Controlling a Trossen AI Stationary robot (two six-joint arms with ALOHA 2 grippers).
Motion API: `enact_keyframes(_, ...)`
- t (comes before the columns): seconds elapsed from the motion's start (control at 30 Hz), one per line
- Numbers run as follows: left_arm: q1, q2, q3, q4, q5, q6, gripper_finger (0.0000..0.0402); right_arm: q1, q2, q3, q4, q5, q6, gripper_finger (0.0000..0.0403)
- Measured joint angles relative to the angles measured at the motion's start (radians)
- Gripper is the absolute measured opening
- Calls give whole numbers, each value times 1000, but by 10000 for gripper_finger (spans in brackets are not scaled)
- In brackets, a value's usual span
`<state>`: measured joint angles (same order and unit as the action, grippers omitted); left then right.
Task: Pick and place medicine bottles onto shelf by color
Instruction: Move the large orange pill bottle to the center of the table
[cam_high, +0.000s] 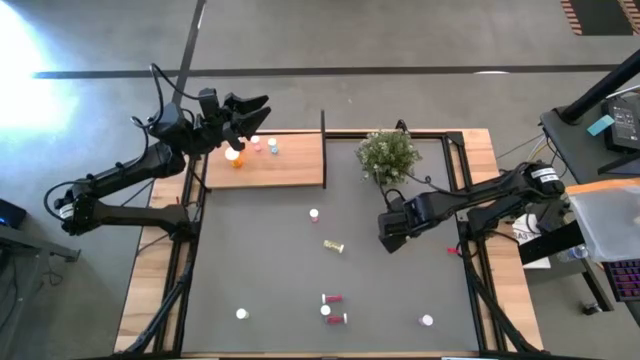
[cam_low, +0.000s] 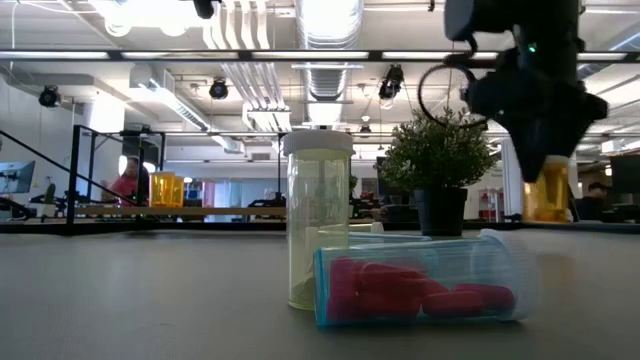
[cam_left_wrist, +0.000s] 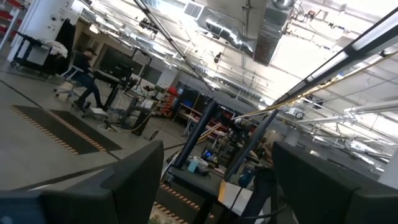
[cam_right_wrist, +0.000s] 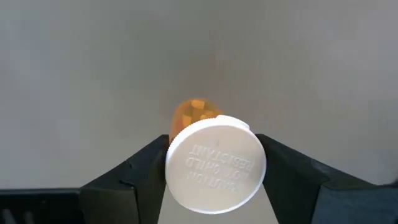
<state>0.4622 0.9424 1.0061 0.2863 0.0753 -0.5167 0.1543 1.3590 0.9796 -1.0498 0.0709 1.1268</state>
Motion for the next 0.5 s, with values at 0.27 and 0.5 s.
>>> enact_keyframes(0.27,0,-1,0,0,1,-1,283,0,171,246,14,8,-133,220)
enact_keyframes(0.5,0,-11,0,0,41,-17,283,-1,346,465,1,8,-272,221)
